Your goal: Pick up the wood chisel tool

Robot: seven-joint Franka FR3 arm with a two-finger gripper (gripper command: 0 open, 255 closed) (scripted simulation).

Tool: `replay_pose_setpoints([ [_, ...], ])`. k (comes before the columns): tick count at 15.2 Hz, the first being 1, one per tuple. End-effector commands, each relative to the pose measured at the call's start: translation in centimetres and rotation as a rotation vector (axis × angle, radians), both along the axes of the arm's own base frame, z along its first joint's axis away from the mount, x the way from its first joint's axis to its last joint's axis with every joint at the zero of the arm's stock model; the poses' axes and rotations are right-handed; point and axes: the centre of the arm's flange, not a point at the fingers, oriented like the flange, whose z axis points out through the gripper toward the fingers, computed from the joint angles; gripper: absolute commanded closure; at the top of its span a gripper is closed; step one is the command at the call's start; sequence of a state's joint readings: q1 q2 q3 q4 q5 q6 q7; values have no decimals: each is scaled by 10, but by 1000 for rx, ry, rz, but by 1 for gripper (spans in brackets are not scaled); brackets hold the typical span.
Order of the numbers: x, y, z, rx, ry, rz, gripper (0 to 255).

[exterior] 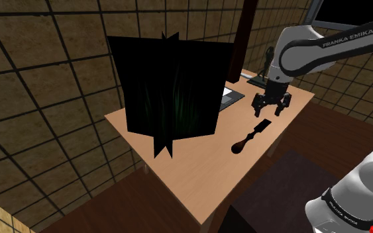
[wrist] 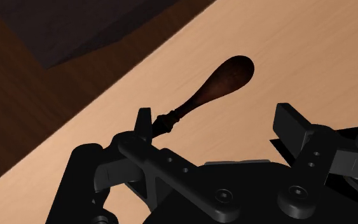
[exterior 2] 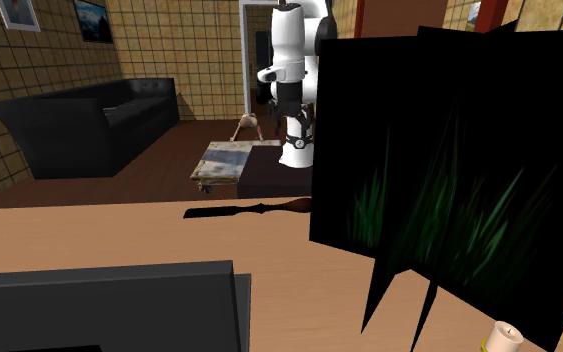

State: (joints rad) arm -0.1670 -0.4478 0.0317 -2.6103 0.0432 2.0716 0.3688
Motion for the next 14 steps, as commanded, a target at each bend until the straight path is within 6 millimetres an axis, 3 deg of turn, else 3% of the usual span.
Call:
replay_pose_setpoints([
  [1, 10, -12, -24, -3, -8, -60, 0],
  [14, 51, -83, -172, -20, -41, -433, 0],
])
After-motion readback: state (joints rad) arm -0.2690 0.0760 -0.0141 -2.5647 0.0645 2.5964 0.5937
